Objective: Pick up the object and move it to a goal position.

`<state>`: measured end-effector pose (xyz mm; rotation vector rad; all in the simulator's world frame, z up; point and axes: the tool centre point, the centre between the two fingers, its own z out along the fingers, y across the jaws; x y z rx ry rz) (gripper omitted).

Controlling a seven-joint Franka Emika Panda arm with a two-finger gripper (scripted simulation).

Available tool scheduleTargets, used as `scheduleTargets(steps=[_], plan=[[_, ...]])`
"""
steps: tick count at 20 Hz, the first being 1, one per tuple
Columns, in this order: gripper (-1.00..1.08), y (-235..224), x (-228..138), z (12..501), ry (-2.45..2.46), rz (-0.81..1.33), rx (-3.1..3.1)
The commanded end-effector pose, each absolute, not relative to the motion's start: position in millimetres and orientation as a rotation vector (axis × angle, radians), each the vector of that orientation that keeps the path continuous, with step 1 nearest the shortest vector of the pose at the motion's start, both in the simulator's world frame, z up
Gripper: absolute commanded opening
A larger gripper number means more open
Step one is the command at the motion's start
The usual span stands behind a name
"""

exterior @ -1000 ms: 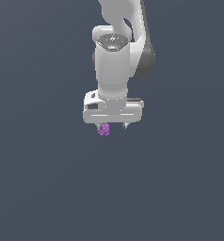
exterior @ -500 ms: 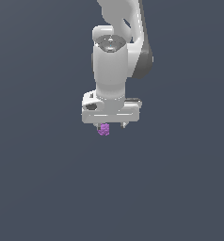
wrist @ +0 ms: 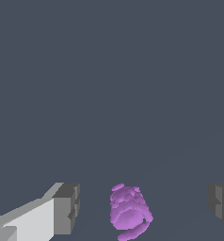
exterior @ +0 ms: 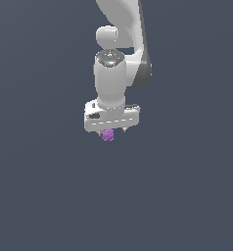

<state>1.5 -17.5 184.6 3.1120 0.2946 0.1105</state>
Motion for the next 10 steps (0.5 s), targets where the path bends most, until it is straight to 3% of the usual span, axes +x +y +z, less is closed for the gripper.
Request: scheduleTargets(steps=[1, 10], plan=[[1.00, -22, -8, 172, 0.370, 0.096, 3.103], [1.00, -38, -51, 124, 0.683, 0.039, 3.055]])
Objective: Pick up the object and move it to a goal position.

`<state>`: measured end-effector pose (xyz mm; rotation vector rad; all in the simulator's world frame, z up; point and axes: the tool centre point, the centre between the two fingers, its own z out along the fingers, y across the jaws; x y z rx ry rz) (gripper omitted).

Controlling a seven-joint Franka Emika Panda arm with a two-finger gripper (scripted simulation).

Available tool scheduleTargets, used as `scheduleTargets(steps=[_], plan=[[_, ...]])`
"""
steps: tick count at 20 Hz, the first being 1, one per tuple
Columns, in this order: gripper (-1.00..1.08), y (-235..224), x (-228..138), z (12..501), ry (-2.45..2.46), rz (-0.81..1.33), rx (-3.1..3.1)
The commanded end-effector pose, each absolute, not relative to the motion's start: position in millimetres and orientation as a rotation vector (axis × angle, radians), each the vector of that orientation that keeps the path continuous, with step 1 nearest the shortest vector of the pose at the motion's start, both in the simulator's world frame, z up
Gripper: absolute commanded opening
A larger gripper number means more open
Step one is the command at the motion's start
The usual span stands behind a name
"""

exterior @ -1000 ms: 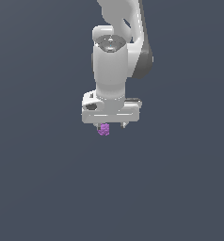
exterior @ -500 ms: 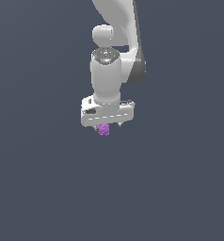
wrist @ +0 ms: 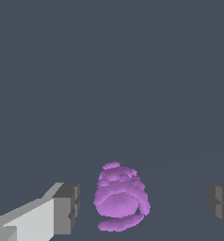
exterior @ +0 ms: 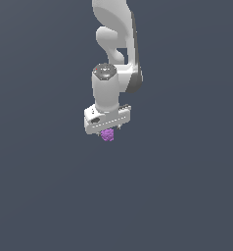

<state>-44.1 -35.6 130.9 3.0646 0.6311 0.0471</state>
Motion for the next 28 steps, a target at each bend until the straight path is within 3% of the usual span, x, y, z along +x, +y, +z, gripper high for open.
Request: scheduleTargets(steps=[1, 12, 28], plan=[[1.00, -39, -56, 119, 0.712, 0.034, 3.049], [1.00, -46, -86, 93, 0.906, 0.002, 3.007], [1.00, -46, -90, 58, 0.919, 0.000, 3.004]])
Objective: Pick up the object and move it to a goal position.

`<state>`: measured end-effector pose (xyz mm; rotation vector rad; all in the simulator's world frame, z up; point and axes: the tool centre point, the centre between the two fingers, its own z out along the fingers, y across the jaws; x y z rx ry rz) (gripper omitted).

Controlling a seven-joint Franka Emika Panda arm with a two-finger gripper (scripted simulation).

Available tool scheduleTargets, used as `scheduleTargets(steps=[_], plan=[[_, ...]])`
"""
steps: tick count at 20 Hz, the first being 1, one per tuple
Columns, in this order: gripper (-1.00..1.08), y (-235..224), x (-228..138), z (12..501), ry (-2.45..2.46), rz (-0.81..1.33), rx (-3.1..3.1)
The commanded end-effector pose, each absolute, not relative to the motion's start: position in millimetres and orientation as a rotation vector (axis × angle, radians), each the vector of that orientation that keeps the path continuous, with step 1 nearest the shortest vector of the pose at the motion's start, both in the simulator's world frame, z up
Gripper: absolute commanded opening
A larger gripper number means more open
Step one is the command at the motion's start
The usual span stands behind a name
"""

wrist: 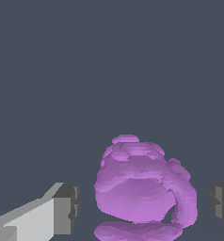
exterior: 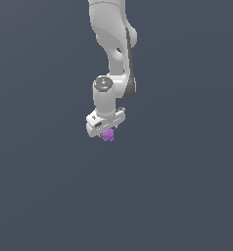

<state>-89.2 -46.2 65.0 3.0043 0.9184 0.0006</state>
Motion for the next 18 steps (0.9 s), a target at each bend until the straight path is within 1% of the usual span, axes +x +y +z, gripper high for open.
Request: scheduleTargets(steps=[1, 8, 9, 18], plan=[[1.00, -46, -90, 54, 0.920, 0.000, 3.004], [1.00, -46, -89, 41, 0.921, 0.000, 3.004], [-1.00, -46, -89, 41, 0.921, 0.000, 3.004], [-1.00, -46, -89, 41, 0.921, 0.000, 3.004]])
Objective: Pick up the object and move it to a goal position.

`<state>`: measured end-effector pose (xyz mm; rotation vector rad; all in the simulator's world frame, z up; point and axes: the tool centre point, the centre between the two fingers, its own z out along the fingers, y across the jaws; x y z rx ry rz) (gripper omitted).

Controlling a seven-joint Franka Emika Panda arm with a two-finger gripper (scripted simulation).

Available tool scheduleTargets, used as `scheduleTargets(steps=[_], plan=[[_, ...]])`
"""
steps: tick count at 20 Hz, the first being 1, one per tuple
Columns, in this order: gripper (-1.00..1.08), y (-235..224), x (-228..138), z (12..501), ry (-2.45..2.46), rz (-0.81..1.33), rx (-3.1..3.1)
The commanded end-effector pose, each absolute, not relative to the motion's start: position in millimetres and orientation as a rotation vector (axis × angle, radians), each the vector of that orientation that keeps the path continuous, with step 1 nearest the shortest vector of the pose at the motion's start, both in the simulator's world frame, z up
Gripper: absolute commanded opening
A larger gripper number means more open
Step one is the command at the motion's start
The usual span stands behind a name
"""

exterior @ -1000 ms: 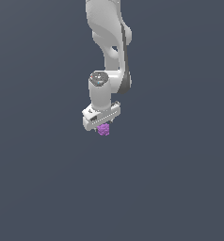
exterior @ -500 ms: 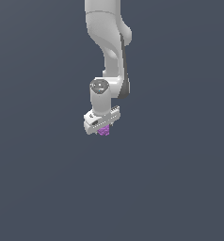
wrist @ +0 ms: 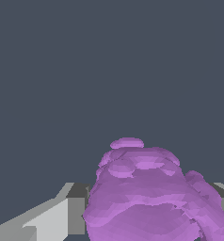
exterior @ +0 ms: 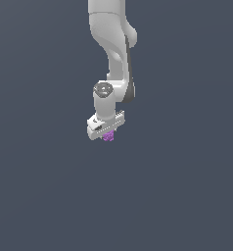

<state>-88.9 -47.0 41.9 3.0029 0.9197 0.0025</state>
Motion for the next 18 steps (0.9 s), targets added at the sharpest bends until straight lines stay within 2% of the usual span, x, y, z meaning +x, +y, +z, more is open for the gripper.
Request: scheduleTargets(steps=[1, 8, 18], plan=[[-1.00, -47, -89, 42, 0.920, 0.003, 3.003], [-1.00, -63, -82, 44, 0.920, 0.003, 3.003], [-1.00, -128, -54, 51, 0.921, 0.001, 3.003]])
